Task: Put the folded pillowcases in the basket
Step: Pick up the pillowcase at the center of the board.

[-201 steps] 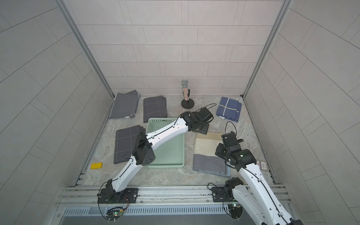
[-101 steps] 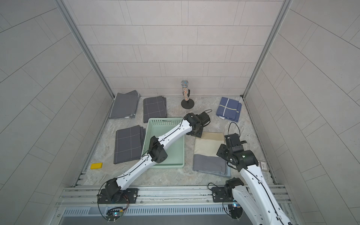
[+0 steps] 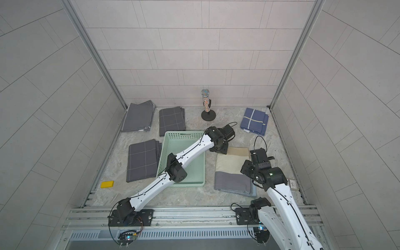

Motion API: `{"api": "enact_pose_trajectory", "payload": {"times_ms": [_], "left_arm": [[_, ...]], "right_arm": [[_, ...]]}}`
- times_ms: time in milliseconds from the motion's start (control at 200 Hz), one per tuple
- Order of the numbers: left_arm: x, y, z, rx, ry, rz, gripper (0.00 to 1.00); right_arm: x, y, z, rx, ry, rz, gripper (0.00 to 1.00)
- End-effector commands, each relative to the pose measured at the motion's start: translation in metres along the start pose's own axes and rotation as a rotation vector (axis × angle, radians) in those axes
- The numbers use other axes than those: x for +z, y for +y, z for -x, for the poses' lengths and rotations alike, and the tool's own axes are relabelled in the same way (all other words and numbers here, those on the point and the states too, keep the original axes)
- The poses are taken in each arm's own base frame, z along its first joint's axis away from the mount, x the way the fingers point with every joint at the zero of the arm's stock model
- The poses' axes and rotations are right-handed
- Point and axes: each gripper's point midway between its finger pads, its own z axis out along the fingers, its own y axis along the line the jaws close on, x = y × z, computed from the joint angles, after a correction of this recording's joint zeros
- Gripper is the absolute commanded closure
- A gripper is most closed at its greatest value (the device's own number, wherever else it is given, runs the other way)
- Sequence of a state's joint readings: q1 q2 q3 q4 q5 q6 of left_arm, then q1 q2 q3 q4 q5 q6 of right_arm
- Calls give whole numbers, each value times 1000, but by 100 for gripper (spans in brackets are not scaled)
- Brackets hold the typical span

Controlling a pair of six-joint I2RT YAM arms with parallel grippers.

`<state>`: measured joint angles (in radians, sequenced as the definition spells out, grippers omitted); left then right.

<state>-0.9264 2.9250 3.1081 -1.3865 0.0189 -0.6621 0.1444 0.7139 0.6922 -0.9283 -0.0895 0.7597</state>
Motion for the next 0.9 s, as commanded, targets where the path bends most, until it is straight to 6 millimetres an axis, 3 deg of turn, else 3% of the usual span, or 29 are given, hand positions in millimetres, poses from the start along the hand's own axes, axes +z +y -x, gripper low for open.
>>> {"api": "enact_pose_trajectory", "payload": {"times_ms": [0,130,220,390,530,715,891], "left_arm": [[-5,-1,-6,-11,15,-7,39],[8,5,-6,-25,33,1,39],[15,5,-4,-35,37,-13,47],[14,-6,3,-19,15,-64,100],[-11,-5,18,3,-54,-58,100],[-58,19,46,99,-202,62,100],[-64,47,58,94,-207,118,100]], "right_arm": [[-10,3,7,-6,-27,14,41],[-11,5,8,-3,-30,23,41],[-11,5,8,-5,-27,23,41],[-8,4,6,-3,-22,19,41],[-2,1,5,4,-12,8,41],[15,3,5,15,18,1,40],[30,0,7,19,51,-28,36]]}}
